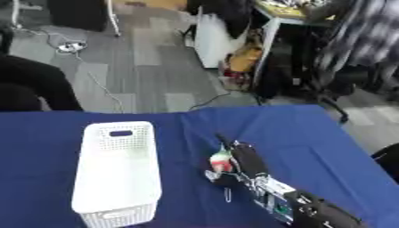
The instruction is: Pick up objects on the table and place them in the box.
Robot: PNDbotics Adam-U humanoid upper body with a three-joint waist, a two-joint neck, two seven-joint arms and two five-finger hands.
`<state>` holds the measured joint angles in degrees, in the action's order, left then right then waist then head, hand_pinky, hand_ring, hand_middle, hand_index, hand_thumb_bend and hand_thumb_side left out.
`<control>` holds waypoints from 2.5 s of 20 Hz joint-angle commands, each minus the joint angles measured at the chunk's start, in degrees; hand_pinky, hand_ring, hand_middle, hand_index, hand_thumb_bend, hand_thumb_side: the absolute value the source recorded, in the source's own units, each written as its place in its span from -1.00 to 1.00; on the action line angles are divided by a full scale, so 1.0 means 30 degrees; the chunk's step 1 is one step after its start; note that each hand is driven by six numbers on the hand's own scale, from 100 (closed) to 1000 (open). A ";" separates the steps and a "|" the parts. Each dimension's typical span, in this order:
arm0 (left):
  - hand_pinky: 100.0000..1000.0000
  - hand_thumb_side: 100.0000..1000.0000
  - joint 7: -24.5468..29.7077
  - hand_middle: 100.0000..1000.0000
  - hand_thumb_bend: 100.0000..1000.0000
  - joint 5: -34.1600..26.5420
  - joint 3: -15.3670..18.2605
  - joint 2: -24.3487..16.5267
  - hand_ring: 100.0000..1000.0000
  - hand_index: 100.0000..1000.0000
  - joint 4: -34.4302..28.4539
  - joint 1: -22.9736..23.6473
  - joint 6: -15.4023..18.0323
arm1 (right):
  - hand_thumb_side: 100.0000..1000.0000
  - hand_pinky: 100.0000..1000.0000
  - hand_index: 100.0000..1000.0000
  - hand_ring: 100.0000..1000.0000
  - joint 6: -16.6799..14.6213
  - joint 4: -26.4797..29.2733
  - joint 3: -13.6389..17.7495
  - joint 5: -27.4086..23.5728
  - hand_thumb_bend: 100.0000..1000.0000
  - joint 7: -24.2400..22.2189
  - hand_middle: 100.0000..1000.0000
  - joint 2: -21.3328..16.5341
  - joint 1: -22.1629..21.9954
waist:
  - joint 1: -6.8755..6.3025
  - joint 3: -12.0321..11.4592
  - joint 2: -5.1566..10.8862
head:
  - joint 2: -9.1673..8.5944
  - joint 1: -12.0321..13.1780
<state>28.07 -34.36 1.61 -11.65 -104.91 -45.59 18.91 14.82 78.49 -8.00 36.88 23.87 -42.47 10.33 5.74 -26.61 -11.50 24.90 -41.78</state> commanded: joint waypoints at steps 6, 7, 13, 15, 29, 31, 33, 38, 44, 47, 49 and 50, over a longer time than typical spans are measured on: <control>0.24 0.84 0.0053 0.74 -0.91 -0.0158 -0.0020 -0.0492 0.52 0.56 -0.0098 -0.0084 0.0122 | 0.36 -1.00 1.00 -1.00 -0.0208 0.2031 0.0231 -0.1651 0.02 0.1587 -1.00 -0.1510 -0.0233 | -0.0100 0.0132 0.0447 | 0.0142 0.0110; 0.24 0.84 0.0062 0.74 -0.91 -0.0154 -0.0019 -0.0516 0.52 0.56 -0.0087 -0.0062 0.0133 | 0.36 -1.00 1.00 -1.00 -0.0189 0.2282 0.0283 -0.1726 0.02 0.1683 -1.00 -0.1674 -0.0261 | -0.0100 0.0162 0.0463 | 0.0168 0.0106; 0.24 0.84 0.0041 0.74 -0.91 -0.0193 -0.0019 -0.0673 0.52 0.56 -0.0102 0.0063 0.0237 | 0.35 -1.00 1.00 -1.00 0.0177 0.4523 0.0660 -0.2518 0.04 0.2039 -1.00 -0.2536 -0.0443 | -0.0139 0.0398 0.0576 | 0.0272 0.0023; 0.24 0.84 0.0015 0.74 -0.91 -0.0241 -0.0034 -0.0728 0.52 0.56 -0.0154 0.0107 0.0298 | 0.34 -1.00 1.00 -1.00 0.0462 0.5542 0.0716 -0.3009 0.04 0.2024 -1.00 -0.2705 -0.0501 | -0.0174 0.0478 0.0612 | 0.0292 0.0005; 0.25 0.84 -0.0178 0.74 -0.90 -0.0333 -0.0124 -0.0508 0.52 0.56 -0.0274 -0.0110 0.0193 | 0.36 -1.00 1.00 -1.00 0.0576 0.8995 -0.0054 -0.3276 0.03 0.1000 -1.00 -0.3015 0.0277 | -0.0038 0.0161 0.0652 | 0.0293 -0.0222; 0.25 0.84 -0.0294 0.74 -0.90 -0.0345 -0.0145 -0.0366 0.52 0.56 -0.0362 -0.0206 0.0075 | 0.36 -1.00 1.00 -1.00 0.0407 0.9169 -0.0300 -0.3217 0.02 0.0773 -1.00 -0.2949 0.0566 | 0.0046 -0.0033 0.0656 | 0.0270 -0.0217; 0.25 0.84 -0.0442 0.74 -0.89 -0.0346 -0.0166 -0.0183 0.52 0.56 -0.0484 -0.0316 -0.0088 | 0.37 -1.00 1.00 -1.00 0.0253 0.9387 -0.0466 -0.3152 0.02 0.0585 -1.00 -0.2930 0.0803 | 0.0170 -0.0302 0.0663 | 0.0230 -0.0248; 0.25 0.84 -0.0733 0.74 -0.88 -0.0271 -0.0326 0.0392 0.52 0.56 -0.0846 -0.0631 -0.0772 | 0.40 -1.00 1.00 -1.00 0.0111 0.9686 -0.0542 -0.3052 0.00 0.0408 -1.00 -0.2840 0.1172 | 0.0714 -0.1088 0.0634 | 0.0075 -0.0600; 0.25 0.85 -0.0996 0.74 -0.88 -0.0181 -0.0534 0.0882 0.52 0.56 -0.1266 -0.0978 -0.1563 | 0.42 -1.00 1.00 -1.00 -0.0020 0.9448 -0.0626 -0.2571 -0.01 0.0273 -1.00 -0.2519 0.1318 | 0.1360 -0.1852 0.0642 | -0.0155 -0.0716; 0.25 0.84 -0.1076 0.74 -0.88 -0.0154 -0.0582 0.0959 0.52 0.56 -0.1334 -0.1061 -0.1720 | 0.43 -1.00 1.00 -1.00 -0.0042 0.9338 -0.0580 -0.2405 -0.02 0.0237 -1.00 -0.2511 0.1280 | 0.1440 -0.1930 0.0687 | -0.0239 -0.0730; 0.25 0.84 -0.1119 0.74 -0.88 -0.0180 -0.0599 0.0972 0.52 0.56 -0.1366 -0.1081 -0.1746 | 0.44 -1.00 1.00 -1.00 -0.0046 0.9209 -0.0518 -0.2308 -0.02 0.0230 -1.00 -0.2571 0.1253 | 0.1436 -0.1949 0.0707 | -0.0297 -0.0792; 0.25 0.84 -0.1133 0.74 -0.88 -0.0193 -0.0599 0.0976 0.52 0.56 -0.1376 -0.1086 -0.1753 | 0.44 -1.00 1.00 -1.00 -0.0062 0.9139 -0.0495 -0.2279 -0.02 0.0233 -1.00 -0.2590 0.1247 | 0.1430 -0.1962 0.0709 | -0.0321 -0.0847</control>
<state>24.83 -34.87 -0.05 -8.54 -108.00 -47.71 13.88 14.62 105.61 -10.39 29.68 24.65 -48.74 13.62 10.45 -32.57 -10.58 24.78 -43.48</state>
